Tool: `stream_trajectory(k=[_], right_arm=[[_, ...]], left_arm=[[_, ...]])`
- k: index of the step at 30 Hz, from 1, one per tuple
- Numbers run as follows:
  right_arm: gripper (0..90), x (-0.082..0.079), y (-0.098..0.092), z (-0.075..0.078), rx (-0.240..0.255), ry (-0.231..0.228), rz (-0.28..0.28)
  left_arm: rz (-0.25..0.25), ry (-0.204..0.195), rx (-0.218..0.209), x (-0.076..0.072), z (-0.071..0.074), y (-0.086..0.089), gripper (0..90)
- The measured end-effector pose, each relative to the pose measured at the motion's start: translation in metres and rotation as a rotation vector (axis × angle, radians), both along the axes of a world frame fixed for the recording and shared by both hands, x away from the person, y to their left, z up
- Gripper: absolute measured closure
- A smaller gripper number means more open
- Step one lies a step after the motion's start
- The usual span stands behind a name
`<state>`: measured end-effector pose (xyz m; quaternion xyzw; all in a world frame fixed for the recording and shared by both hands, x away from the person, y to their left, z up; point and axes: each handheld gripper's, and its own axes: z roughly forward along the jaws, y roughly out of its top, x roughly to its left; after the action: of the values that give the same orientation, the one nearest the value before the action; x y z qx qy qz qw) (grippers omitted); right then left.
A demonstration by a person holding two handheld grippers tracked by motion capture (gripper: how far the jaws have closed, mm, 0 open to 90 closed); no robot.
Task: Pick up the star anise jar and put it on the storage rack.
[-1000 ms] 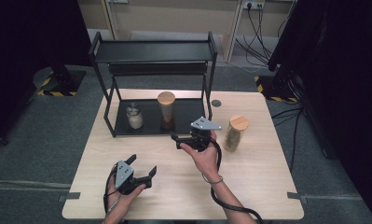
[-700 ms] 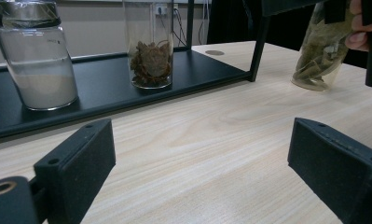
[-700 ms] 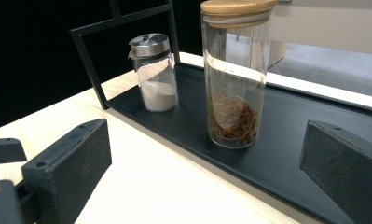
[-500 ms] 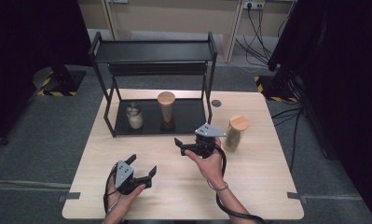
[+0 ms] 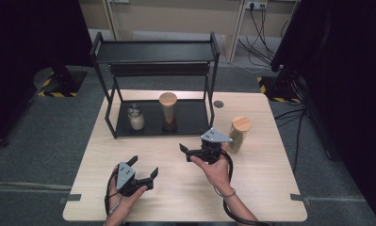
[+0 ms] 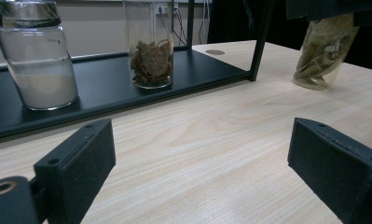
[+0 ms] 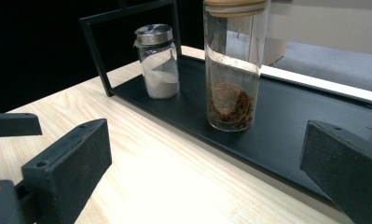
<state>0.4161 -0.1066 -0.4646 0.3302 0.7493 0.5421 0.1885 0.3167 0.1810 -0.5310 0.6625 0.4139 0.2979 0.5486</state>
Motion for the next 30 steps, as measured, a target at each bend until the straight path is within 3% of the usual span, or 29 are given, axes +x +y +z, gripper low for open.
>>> stream_trajectory(k=[30], right_arm=[[2.3, -0.022, -0.016, -0.008, -0.015, 0.016, 0.018]], left_arm=[[0.003, 0.001, -0.001, 0.000, 0.000, 0.000, 6.9]])
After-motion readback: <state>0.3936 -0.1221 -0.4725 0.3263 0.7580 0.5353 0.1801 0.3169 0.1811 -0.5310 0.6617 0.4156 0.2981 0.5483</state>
